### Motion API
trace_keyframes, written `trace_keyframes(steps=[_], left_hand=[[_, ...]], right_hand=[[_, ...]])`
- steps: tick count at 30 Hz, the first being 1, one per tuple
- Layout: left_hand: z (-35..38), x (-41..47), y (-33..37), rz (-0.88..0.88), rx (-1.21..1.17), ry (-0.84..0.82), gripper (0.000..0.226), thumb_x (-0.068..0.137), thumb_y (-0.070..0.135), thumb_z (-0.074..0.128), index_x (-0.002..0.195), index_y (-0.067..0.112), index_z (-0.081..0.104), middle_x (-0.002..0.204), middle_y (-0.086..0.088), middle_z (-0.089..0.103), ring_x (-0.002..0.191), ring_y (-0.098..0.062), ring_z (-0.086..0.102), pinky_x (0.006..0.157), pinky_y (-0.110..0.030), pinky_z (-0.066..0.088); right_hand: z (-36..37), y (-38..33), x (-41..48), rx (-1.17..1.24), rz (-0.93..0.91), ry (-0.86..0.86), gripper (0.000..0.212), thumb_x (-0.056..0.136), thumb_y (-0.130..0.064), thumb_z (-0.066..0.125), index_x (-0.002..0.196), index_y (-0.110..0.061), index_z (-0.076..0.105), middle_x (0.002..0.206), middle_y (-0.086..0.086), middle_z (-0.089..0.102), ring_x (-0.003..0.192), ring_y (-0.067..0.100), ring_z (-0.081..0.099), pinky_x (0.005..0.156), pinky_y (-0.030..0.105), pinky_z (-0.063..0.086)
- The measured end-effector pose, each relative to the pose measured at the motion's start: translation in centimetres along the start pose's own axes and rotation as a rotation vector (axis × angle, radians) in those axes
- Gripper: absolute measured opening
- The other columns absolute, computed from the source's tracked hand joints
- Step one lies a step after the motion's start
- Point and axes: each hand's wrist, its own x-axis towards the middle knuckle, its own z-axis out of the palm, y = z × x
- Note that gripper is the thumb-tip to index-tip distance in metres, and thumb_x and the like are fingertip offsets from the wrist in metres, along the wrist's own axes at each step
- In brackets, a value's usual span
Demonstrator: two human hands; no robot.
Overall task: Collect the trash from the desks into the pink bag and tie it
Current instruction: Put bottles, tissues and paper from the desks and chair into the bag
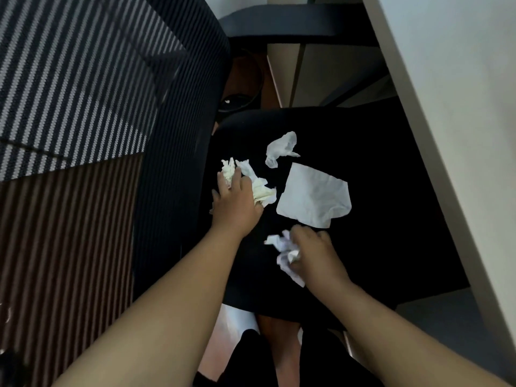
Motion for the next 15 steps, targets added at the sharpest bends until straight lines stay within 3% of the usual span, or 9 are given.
trace_keyframes(steps=[2, 4, 6, 9, 11, 15], left_hand=[[0.3, 0.3, -0.5, -0.017, -0.072, 0.007, 0.058, 0.083, 0.043, 0.065, 0.125, 0.012, 0.038, 0.143, -0.003, 0.035, 0.133, -0.039, 0.023, 0.099, -0.053, 0.041], [0.2, -0.1, -0.9, -0.002, -0.043, 0.030, 0.065, 0.081, 0.044, 0.068, 0.131, 0.017, 0.038, 0.134, -0.002, 0.039, 0.117, -0.033, 0.035, 0.094, -0.043, 0.044], [0.2, -0.4, -1.0, 0.032, -0.022, 0.010, 0.061, 0.081, 0.038, 0.070, 0.133, 0.021, 0.043, 0.134, -0.003, 0.040, 0.113, -0.030, 0.038, 0.089, -0.037, 0.046], [-0.2, -0.4, 0.0, 0.091, -0.094, 0.071, 0.049, 0.080, 0.031, 0.071, 0.125, 0.019, 0.053, 0.127, -0.003, 0.046, 0.111, -0.027, 0.042, 0.076, -0.033, 0.046], [-1.0, 0.2, 1.3, 0.111, -0.155, 0.154, 0.046, 0.078, 0.030, 0.071, 0.120, 0.018, 0.056, 0.122, -0.003, 0.049, 0.108, -0.026, 0.044, 0.073, -0.033, 0.046], [-3.1, 2.9, 4.2, 0.211, -0.117, 0.190, 0.042, 0.078, 0.031, 0.071, 0.116, 0.020, 0.057, 0.125, -0.002, 0.046, 0.111, -0.028, 0.042, 0.077, -0.037, 0.050]], right_hand=[[-2.0, 0.1, 1.2, 0.058, 0.107, 0.085, 0.047, 0.074, -0.023, 0.077, 0.116, -0.018, 0.056, 0.110, 0.004, 0.059, 0.098, 0.031, 0.053, 0.080, 0.036, 0.047], [-3.9, 0.8, 2.9, 0.003, 0.158, 0.082, 0.066, 0.077, -0.023, 0.075, 0.136, -0.023, 0.044, 0.123, 0.005, 0.052, 0.105, 0.032, 0.052, 0.085, 0.036, 0.046], [-5.0, 1.9, 4.5, -0.070, 0.247, -0.072, 0.083, 0.082, -0.026, 0.073, 0.148, -0.035, 0.024, 0.138, 0.005, 0.034, 0.112, 0.032, 0.046, 0.091, 0.034, 0.046], [-5.2, 2.3, 6.3, -0.150, 0.382, -0.340, 0.098, 0.079, -0.036, 0.075, 0.148, -0.049, 0.007, 0.150, 0.004, 0.000, 0.122, 0.036, 0.038, 0.098, 0.035, 0.044], [-4.4, 1.7, 6.7, -0.153, 0.420, -0.350, 0.097, 0.079, -0.034, 0.076, 0.146, -0.049, 0.008, 0.150, 0.006, -0.011, 0.126, 0.039, 0.030, 0.099, 0.039, 0.044], [-3.1, 2.2, 5.7, -0.143, 0.336, -0.117, 0.074, 0.075, -0.033, 0.078, 0.132, -0.036, 0.031, 0.145, 0.005, -0.001, 0.120, 0.039, 0.031, 0.093, 0.035, 0.043]])
